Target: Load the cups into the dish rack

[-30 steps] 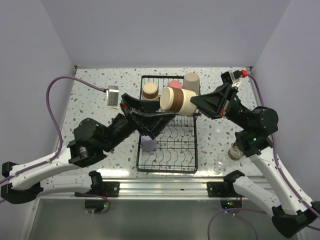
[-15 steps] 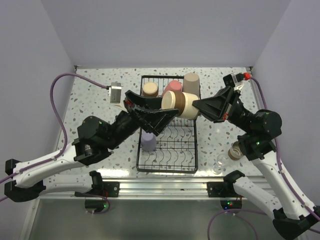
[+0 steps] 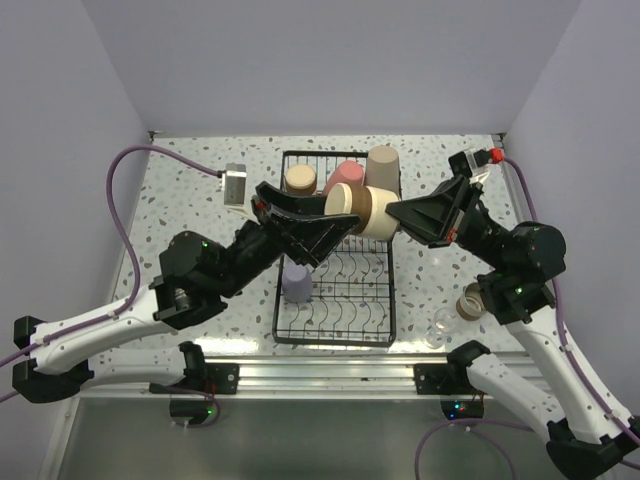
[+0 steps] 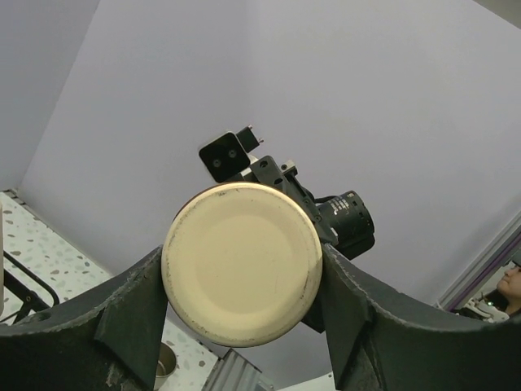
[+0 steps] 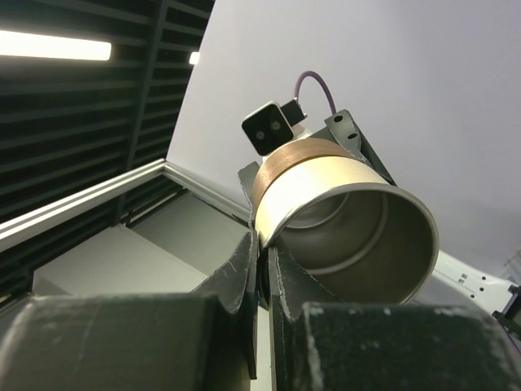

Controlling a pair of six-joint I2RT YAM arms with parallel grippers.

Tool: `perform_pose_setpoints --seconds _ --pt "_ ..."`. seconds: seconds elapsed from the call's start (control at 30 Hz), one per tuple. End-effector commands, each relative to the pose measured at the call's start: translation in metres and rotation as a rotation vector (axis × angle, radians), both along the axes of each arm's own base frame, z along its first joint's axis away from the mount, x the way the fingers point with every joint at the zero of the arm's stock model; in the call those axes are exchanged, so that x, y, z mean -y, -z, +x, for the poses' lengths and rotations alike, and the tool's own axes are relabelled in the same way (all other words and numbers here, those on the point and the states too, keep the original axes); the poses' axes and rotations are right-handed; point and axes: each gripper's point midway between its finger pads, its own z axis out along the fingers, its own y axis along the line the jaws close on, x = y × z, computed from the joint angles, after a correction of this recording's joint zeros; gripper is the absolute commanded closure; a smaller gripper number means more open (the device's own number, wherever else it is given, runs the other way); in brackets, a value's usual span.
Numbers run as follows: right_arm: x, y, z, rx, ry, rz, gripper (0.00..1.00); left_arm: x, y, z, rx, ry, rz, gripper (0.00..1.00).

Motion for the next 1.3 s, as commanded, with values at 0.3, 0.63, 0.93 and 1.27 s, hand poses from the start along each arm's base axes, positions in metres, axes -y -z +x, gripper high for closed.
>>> perform_pose_setpoints --seconds 0.3,0.63,0.93,1.27 --pt "-0.003 0.030 0.000 0.003 0.073 -0.216 0.60 -0.013 -0.011 0.005 -0.050 -0.035 -0.025 1.00" --pt "0.019 0.111 0.000 -0.046 0.208 -0.657 0.02 -0.034 0.013 0.015 -0.132 -0.128 0.062 1.00" --pt "0.084 0.165 -0.011 -0.083 0.421 -1.041 0.02 -0.014 0.095 0.032 -0.250 -0.198 0.391 1.00" --pt "0.097 0.185 -0.017 -0.157 0.450 -1.087 0.02 0.030 0.209 0.028 -0.321 -0.247 0.780 1.00"
